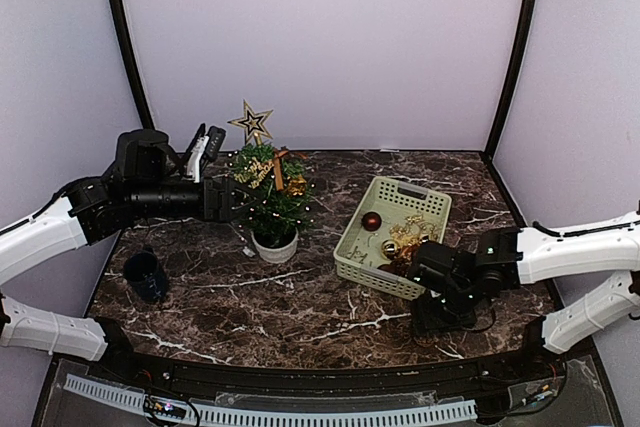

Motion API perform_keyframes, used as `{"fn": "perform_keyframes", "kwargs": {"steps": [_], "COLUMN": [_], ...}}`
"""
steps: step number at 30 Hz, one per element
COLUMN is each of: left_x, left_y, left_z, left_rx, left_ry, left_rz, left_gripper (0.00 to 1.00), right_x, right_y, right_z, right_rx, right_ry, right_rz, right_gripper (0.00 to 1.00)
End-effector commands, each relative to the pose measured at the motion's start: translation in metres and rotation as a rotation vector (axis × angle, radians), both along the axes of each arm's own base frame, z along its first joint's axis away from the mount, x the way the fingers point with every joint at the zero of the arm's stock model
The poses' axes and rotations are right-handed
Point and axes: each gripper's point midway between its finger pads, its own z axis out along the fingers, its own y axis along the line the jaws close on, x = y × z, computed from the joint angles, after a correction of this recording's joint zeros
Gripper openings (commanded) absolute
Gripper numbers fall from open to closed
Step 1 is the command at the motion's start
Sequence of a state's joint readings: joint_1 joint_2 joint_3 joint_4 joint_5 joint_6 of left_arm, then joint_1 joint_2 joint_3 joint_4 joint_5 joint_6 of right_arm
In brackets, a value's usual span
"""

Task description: Decorate the small christmas tree

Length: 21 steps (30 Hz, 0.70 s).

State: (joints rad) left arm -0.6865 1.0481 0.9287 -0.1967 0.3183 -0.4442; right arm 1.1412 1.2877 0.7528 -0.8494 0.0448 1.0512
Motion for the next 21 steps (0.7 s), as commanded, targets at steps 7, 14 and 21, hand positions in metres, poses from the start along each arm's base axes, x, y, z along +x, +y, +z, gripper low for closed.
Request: {"fn": "perform_keyframes", "kwargs": {"steps": [7,14,21], "left_x": [0.000,-0.001,-0.001], "left_y": [0.002,0.002,0.003], "left_z": [0.004,0.003,0.004], "left_rx": [0.000,0.003,0.003], "left_ry": [-0.021,-0.014,-0.017], "left_rz": [-0.011,-0.012,-0.011], "left_gripper": [0.86,0.86,0.86], "right_x": [-0.004,-0.001,0.000], "right_y": [-0.004,0.001,0.005], "right_z": [-0.005,-0.018,-0.028], "right_rx": [0.089,0.095,0.089], "right_ry": [-0.019,-0.019,-0.019], "right_rz": [-0.116,-0.116,-0.108], "right_gripper": [0.55,0.55,0.52]}}
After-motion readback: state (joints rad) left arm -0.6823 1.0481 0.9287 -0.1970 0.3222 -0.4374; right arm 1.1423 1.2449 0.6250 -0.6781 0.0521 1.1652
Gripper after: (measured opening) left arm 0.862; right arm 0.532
